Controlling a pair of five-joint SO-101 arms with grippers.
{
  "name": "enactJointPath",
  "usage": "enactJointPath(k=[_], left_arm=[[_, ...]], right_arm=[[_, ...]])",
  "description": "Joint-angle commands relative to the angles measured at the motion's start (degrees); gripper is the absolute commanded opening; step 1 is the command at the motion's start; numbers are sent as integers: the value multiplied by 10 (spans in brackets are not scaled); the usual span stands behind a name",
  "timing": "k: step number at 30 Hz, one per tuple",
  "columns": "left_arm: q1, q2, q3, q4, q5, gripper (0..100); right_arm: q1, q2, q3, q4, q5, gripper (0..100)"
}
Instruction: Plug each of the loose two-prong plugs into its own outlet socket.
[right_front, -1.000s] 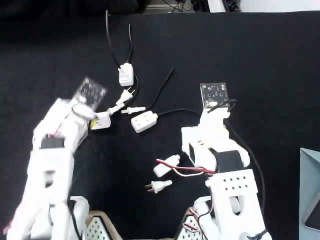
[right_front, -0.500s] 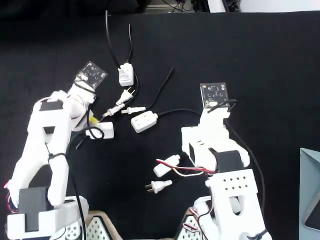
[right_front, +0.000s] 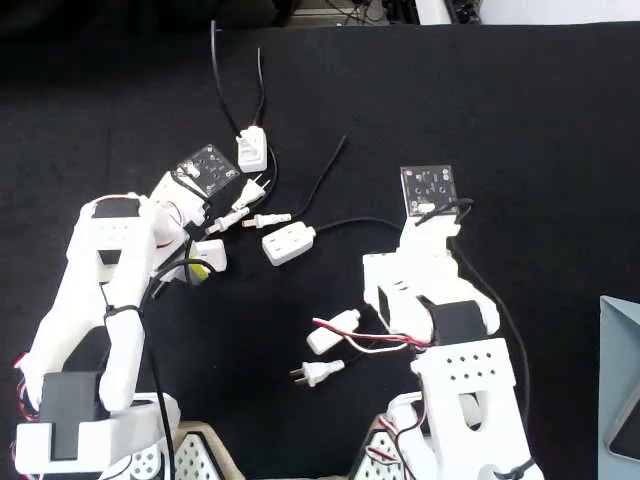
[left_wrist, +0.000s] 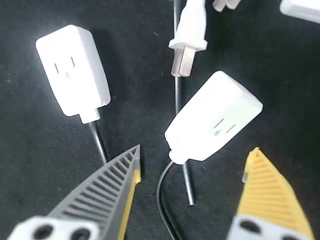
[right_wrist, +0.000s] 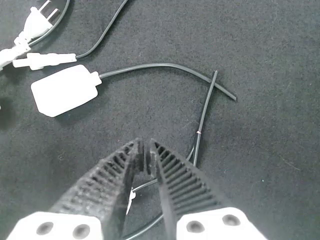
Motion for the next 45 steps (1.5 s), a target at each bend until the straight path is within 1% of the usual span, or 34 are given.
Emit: enactJointPath(k=[1,4,9,12,15,19,25,28,32,35,38,40,43,45], left_arm=[[0,-5,-8,1,-6,321],[6,7,6,-40,-5,322],[22,80,19,-120,-2,320],[22,119,18,-160,-2,283],[22,128,18,-171,-2,241],[22,113,25,-168,-2,148],[23,25,79,-165,-2,68],[37,-55,108,-112,-4,54],[77,-167,117,14,-4,48],[110,-229,116,96,-4,34],[141,-260,117,151,-3,29],[154,-260,117,175,-2,32],[155,-260,130,176,4,40],[155,-260,148,167,20,92]], right_arm=[[-9,-7,-2,-11,4,21],[-9,-7,-2,-11,4,21],[-9,-7,0,-11,4,21],[-9,-7,8,-24,4,21],[-9,-7,22,-47,4,21],[-9,-7,27,-55,4,21],[-9,-7,24,-52,4,21],[-9,-7,24,-52,4,21],[-9,-7,24,-52,4,21],[-9,-7,24,-52,4,21],[-9,-7,26,-52,4,21],[-9,-7,26,-52,4,21],[-9,-7,27,-52,4,21],[-9,-7,27,-52,4,21]])
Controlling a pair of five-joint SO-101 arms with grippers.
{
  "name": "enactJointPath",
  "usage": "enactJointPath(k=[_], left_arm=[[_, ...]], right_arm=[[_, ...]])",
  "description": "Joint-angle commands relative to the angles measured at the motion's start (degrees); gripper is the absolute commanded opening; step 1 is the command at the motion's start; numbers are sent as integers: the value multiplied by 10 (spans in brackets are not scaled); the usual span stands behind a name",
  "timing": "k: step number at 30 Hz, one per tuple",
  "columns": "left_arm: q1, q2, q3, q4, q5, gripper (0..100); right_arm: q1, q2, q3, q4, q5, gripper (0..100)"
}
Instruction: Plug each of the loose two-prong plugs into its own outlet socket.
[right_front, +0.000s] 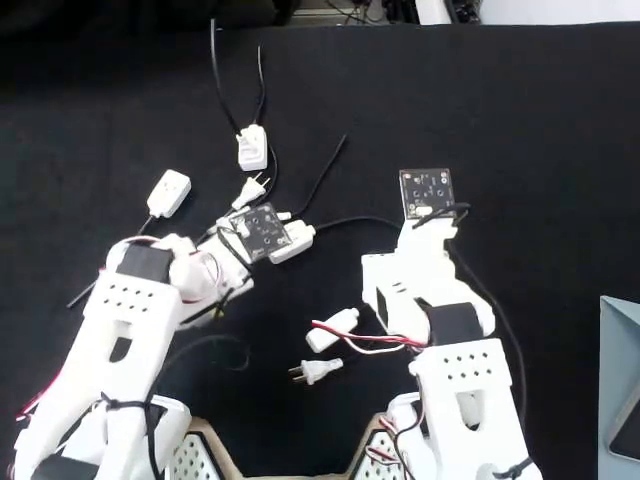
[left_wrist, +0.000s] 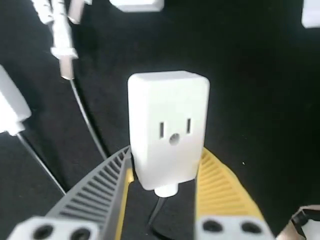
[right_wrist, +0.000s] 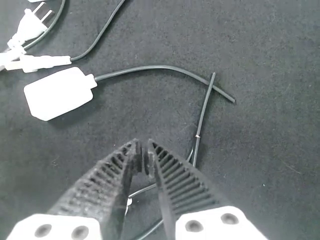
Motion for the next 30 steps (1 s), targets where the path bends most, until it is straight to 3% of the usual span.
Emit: enactJointPath(k=[1,5,11,17,23,27,30], left_arm=[[7,-12,26,-4,31,137],[-10,-19,51,-34,84,291],[-31,-19,-11,-11,90,291],[2,-19,-8,-2,90,279],[80,-13,79,-139,91,245],[97,-13,138,-262,91,244],[99,-12,154,-292,91,243]], right_arm=[[-9,-7,-5,-8,4,21],[-9,-7,-5,-8,4,21],[-9,-7,-5,-8,3,21],[-9,-7,-5,-8,4,21],[-9,-7,-5,-8,4,21],[-9,-7,-5,-8,4,21],[-9,-7,-5,-8,4,21]])
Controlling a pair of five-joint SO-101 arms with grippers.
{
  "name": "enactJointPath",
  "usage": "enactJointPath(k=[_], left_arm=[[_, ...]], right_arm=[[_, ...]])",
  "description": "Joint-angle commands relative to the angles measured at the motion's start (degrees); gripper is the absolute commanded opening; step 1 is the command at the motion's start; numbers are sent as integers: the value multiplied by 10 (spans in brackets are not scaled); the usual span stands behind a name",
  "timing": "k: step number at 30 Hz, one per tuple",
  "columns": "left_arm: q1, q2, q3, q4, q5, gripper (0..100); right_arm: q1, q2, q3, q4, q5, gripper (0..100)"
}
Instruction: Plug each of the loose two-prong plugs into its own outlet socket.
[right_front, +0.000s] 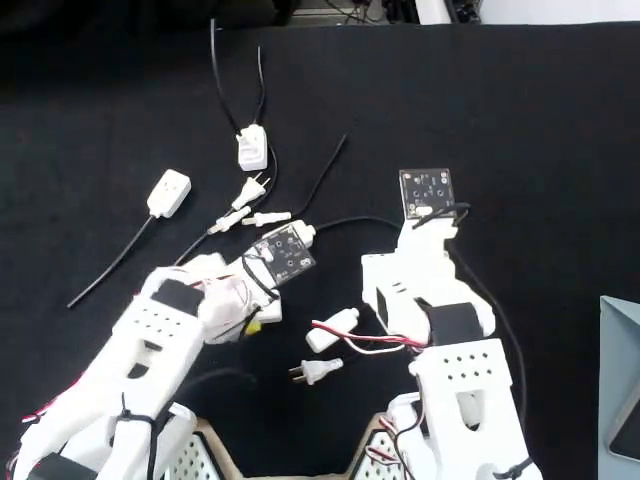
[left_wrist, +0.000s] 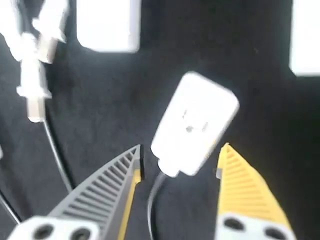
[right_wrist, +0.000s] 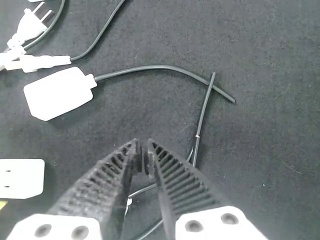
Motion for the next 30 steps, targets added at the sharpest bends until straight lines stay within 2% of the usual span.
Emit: enactJointPath(k=[1,6,10,14,19,23,25,30], left_arm=[[9,-5,4,-40,5,241],[9,21,0,-44,5,242],[9,91,-10,-79,6,241],[9,159,-80,-20,6,241],[10,216,-123,2,5,157],[9,208,-124,11,5,107],[8,192,-138,53,4,88],[-7,149,-203,230,3,80]], right_arm=[[-9,-7,-5,-8,4,21],[-9,-7,-5,-10,4,21],[-9,-7,-5,-10,4,21],[-9,-7,-5,-10,4,21],[-9,-7,-5,-10,4,21],[-9,-7,-5,-10,4,21],[-9,-7,-5,-10,4,21],[-9,-7,-5,-10,4,21]])
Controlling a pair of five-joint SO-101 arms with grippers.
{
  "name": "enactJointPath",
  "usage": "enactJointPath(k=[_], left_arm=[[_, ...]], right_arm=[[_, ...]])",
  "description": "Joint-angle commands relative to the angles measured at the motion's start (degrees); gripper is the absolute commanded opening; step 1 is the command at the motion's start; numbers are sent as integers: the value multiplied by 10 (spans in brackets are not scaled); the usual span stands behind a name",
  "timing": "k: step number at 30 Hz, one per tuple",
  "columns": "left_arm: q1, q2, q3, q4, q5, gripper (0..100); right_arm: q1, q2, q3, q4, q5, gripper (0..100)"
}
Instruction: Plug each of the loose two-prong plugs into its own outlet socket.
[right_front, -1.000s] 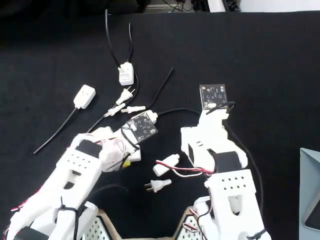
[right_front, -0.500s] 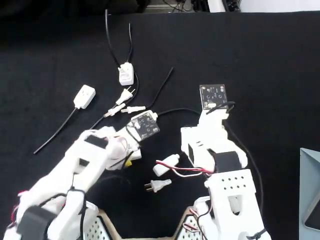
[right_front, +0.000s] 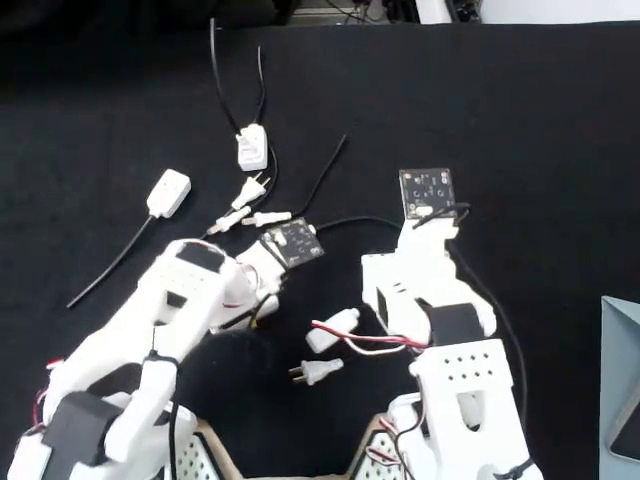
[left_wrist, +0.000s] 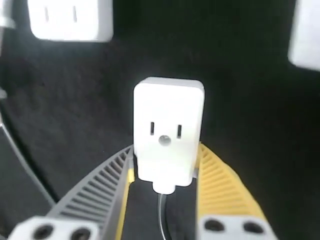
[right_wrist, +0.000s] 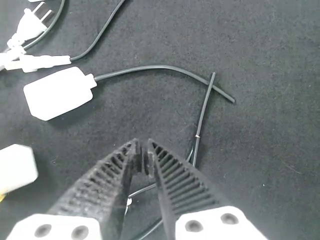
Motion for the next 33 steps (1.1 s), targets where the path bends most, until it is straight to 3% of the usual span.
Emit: enactJointPath(k=[1,6,10,15,18,28,33], left_arm=[[-18,-39,-64,123,-1,80],[-44,-60,-78,197,-41,83],[-85,-62,-48,158,-52,95],[-142,-66,-35,131,-47,261],[-154,-66,-49,132,-47,266],[-125,-67,-53,135,-39,247],[-44,-91,-28,131,9,176]], right_arm=[[-9,-7,-5,-9,4,21],[-9,-7,-5,-8,4,21],[-9,-7,-4,-8,4,21],[-9,-7,-4,-8,4,21],[-9,-7,-4,-8,4,21],[-9,-7,-4,-9,4,21],[-9,-7,-4,-10,4,21]])
